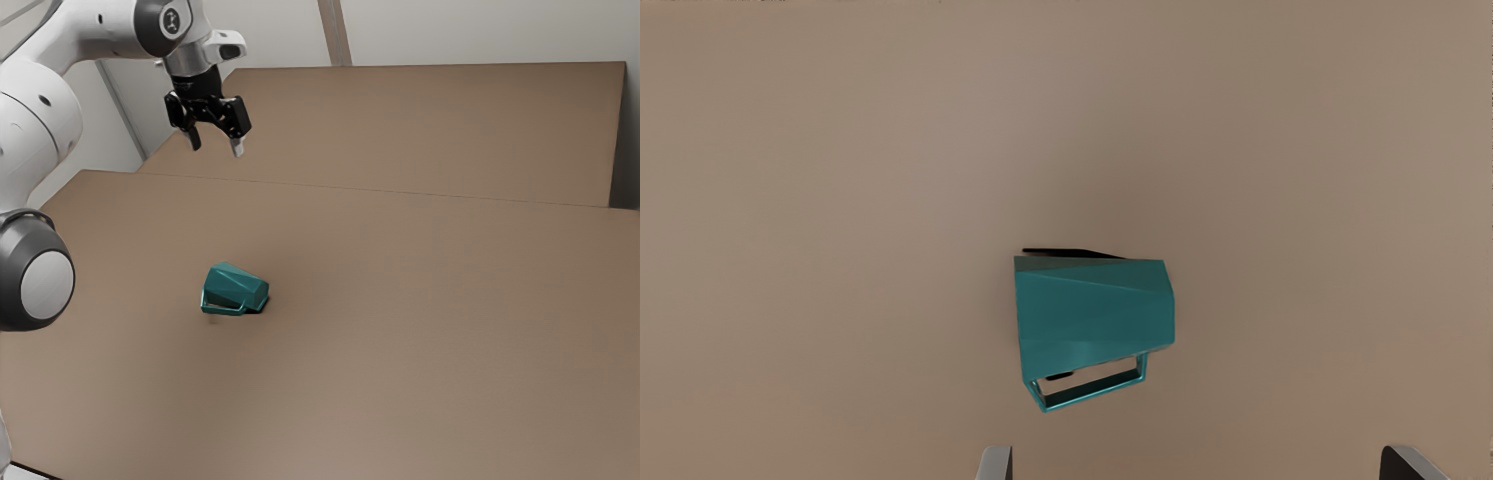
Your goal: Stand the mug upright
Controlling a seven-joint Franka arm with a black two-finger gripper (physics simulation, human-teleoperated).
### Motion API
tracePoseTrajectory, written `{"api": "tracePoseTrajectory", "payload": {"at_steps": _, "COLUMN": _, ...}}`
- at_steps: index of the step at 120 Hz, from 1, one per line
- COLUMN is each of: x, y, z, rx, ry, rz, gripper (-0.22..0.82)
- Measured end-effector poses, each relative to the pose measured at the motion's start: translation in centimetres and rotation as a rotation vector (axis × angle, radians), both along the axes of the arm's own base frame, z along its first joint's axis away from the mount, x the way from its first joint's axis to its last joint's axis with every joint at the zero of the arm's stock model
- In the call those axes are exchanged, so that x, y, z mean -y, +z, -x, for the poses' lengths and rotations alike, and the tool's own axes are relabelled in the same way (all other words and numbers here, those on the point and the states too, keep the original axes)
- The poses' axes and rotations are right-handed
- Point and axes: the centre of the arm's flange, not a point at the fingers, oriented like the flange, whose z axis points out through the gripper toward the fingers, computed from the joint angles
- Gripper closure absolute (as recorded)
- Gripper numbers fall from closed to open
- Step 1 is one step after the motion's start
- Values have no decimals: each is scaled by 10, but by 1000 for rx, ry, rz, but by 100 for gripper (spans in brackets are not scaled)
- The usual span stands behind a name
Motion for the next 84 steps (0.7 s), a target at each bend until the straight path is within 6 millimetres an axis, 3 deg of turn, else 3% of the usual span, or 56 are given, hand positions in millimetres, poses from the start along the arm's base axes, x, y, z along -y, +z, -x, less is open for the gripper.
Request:
{"api": "tracePoseTrajectory", "payload": {"at_steps": 35, "x": -10, "y": -8, "z": 0, "rx": -17, "ry": 11, "rz": 27, "gripper": 0}}
{"api": "tracePoseTrajectory", "payload": {"at_steps": 45, "x": -23, "y": -9, "z": 5, "rx": -31, "ry": 33, "rz": 61, "gripper": 0}}
{"api": "tracePoseTrajectory", "payload": {"at_steps": 58, "x": -64, "y": -28, "z": 34, "rx": -94, "ry": 92, "rz": 136, "gripper": 0}}
{"api": "tracePoseTrajectory", "payload": {"at_steps": 68, "x": -111, "y": -58, "z": 58, "rx": -144, "ry": 172, "rz": 223, "gripper": 0}}
{"api": "tracePoseTrajectory", "payload": {"at_steps": 84, "x": -155, "y": -107, "z": 87, "rx": -189, "ry": 239, "rz": 348, "gripper": 0}}
